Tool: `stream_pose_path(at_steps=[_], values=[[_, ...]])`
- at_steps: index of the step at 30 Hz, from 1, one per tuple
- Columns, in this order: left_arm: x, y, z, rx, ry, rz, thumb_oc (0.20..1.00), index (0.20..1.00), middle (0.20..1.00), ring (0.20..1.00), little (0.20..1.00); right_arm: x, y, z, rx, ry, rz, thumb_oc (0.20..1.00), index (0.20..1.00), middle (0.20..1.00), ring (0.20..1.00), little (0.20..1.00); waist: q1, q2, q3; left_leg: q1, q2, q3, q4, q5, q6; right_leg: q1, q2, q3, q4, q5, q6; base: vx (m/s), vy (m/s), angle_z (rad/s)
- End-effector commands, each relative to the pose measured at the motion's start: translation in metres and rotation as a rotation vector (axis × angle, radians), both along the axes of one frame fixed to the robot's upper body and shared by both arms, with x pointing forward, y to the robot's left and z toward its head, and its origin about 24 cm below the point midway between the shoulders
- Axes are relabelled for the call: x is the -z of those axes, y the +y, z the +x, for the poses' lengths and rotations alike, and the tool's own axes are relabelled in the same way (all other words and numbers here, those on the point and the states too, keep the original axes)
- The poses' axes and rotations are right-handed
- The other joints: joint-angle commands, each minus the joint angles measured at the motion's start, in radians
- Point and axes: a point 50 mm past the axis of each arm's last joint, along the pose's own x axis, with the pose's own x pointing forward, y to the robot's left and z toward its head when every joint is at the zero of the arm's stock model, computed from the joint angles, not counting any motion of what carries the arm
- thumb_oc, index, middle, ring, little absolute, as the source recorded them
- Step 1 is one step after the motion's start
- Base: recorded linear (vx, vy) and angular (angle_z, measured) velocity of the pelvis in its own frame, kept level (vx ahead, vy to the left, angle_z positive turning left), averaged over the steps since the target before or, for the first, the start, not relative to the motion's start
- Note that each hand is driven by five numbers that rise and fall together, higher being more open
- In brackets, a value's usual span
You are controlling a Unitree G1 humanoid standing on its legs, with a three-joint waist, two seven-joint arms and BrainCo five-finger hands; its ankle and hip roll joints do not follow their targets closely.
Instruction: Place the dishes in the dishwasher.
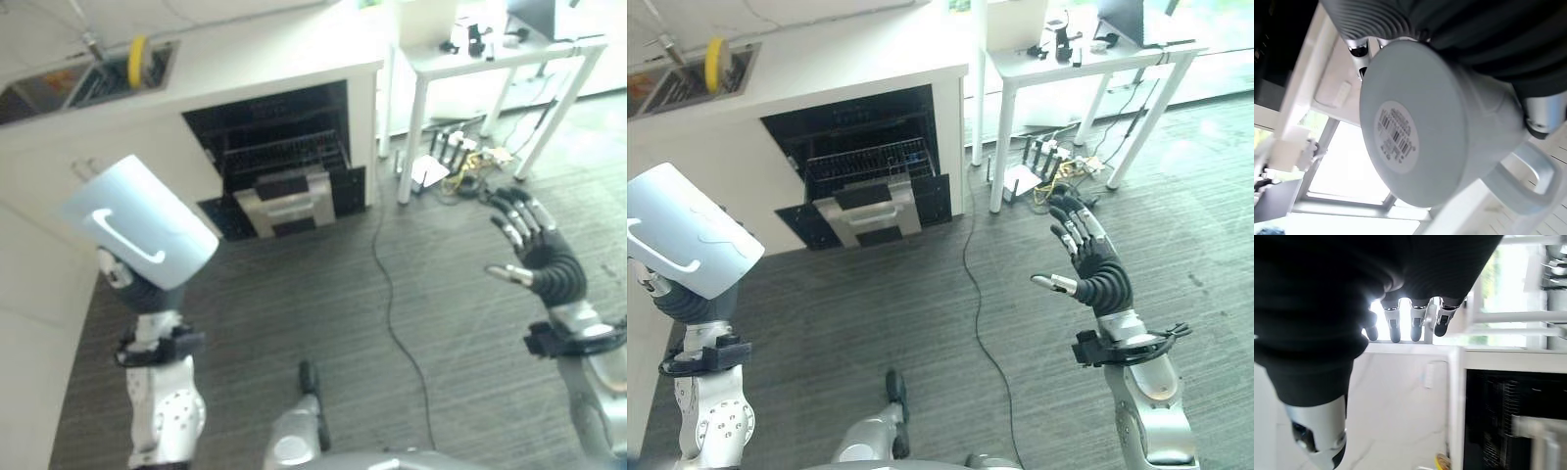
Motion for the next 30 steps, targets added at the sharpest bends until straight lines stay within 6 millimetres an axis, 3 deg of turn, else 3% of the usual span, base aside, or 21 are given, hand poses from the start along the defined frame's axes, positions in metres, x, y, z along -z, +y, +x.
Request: stream_pose_path(at_steps=[1,3,6,8,10,12,14,16,17,19,21,26,30], values=[[-0.034,-0.004,-0.011,-0.001,-0.118,0.169,0.200,0.200,0.200,0.200,0.200,-0.021,0.006,0.000,-0.010,-0.157,0.070,1.000,1.000,1.000,1.000,1.000,0.073,-0.024,-0.083,-0.018,0.054,-0.030,0.045,-0.113,-0.098,-0.059,-0.099,-0.063,0.052,0.022,0.091,0.18,0.228,0.44],[-0.036,-0.004,-0.009,0.004,-0.106,0.185,0.200,0.200,0.200,0.200,0.200,-0.022,0.010,0.003,-0.001,-0.167,0.075,1.000,1.000,1.000,1.000,1.000,0.095,-0.037,-0.090,-0.017,0.025,-0.059,0.056,-0.129,-0.072,-0.080,-0.115,-0.072,0.131,0.021,0.100,0.17,0.246,0.48],[-0.036,-0.003,-0.008,-0.023,-0.088,0.198,0.200,0.200,0.200,0.200,0.200,-0.020,0.016,0.004,-0.022,-0.164,0.077,1.000,1.000,1.000,1.000,1.000,0.108,-0.051,-0.098,0.003,-0.021,-0.091,0.044,-0.146,-0.039,-0.123,-0.137,-0.053,0.275,0.092,0.111,0.15,0.256,0.35],[-0.038,-0.005,-0.008,-0.079,-0.086,0.263,0.200,0.200,0.200,0.200,0.200,-0.017,0.019,0.002,-0.016,-0.161,0.094,1.000,1.000,1.000,1.000,1.000,0.099,-0.048,-0.097,0.031,-0.051,-0.127,0.035,-0.169,-0.009,-0.207,-0.130,-0.008,0.484,0.165,0.115,0.19,0.303,0.21],[-0.038,-0.006,-0.008,-0.113,-0.083,0.292,0.200,0.200,0.200,0.200,0.200,-0.015,0.020,0.001,-0.010,-0.157,0.103,1.000,1.000,1.000,1.000,1.000,0.086,-0.037,-0.090,0.054,-0.052,-0.144,0.033,-0.182,-0.002,-0.283,-0.115,0.010,0.594,0.174,0.106,0.18,0.214,0.28],[-0.041,-0.004,-0.007,-0.154,-0.088,0.299,0.200,0.200,0.200,0.200,0.200,-0.016,0.019,0.003,-0.018,-0.155,0.096,1.000,1.000,1.000,1.000,1.000,0.067,-0.030,-0.071,0.080,-0.050,-0.147,0.028,-0.187,-0.010,-0.364,-0.086,-0.013,0.520,0.099,0.076,0.16,0.057,0.15],[-0.044,-0.002,-0.005,-0.162,-0.094,0.293,0.200,0.200,0.200,0.200,0.200,-0.017,0.015,0.004,-0.014,-0.160,0.098,1.000,1.000,1.000,1.000,1.000,0.056,-0.037,-0.058,0.092,-0.054,-0.154,0.030,-0.193,-0.016,-0.360,-0.060,-0.042,0.404,0.072,0.065,0.17,-0.084,0.09],[-0.043,0.001,-0.005,-0.174,-0.094,0.290,0.200,0.200,0.200,0.200,0.200,-0.019,0.009,0.003,-0.014,-0.164,0.101,1.000,1.000,1.000,1.000,1.000,0.034,-0.045,-0.039,0.121,-0.052,-0.152,0.028,-0.208,-0.026,-0.374,-0.060,-0.054,0.249,0.101,0.066,0.23,-0.138,0.39],[-0.043,0.000,-0.006,-0.179,-0.090,0.296,0.200,0.200,0.200,0.200,0.200,-0.020,0.008,0.003,-0.017,-0.163,0.102,1.000,1.000,1.000,1.000,1.000,0.018,-0.050,-0.032,0.140,-0.053,-0.151,0.024,-0.221,-0.029,-0.386,-0.060,-0.039,0.183,0.144,0.077,0.24,-0.118,0.22],[-0.041,-0.001,-0.006,-0.204,-0.077,0.316,0.200,0.200,0.200,0.200,0.200,-0.018,0.010,0.004,-0.028,-0.154,0.099,1.000,1.000,1.000,1.000,1.000,-0.012,-0.054,-0.028,0.185,-0.061,-0.148,0.013,-0.257,-0.027,-0.433,-0.079,-0.016,0.113,0.236,0.099,0.28,-0.158,0.04],[-0.040,0.001,-0.009,-0.242,-0.079,0.327,0.200,0.200,0.200,0.200,0.200,-0.016,0.012,0.004,-0.035,-0.142,0.100,1.000,1.000,1.000,1.000,1.000,-0.028,-0.051,-0.033,0.215,-0.058,-0.140,0.012,-0.283,-0.026,-0.457,-0.096,-0.016,0.077,0.284,0.110,0.28,-0.228,0.26],[-0.039,0.001,-0.005,-0.182,-0.060,0.233,0.200,0.200,0.200,0.200,0.200,-0.017,0.016,0.007,-0.014,-0.155,0.101,1.000,1.000,1.000,1.000,1.000,-0.041,-0.041,-0.068,0.262,-0.033,-0.103,0.012,-0.318,-0.037,-0.420,-0.110,-0.056,0.016,0.292,0.119,0.19,-0.302,0.39],[-0.040,-0.005,-0.004,-0.173,-0.078,0.222,0.200,0.200,0.200,0.200,0.200,-0.019,0.019,0.013,0.005,-0.142,0.105,1.000,1.000,1.000,1.000,1.000,-0.051,-0.025,-0.091,0.291,-0.007,-0.079,0.015,-0.323,-0.057,-0.381,-0.090,-0.079,0.005,0.259,0.093,0.12,-0.284,0.13]])
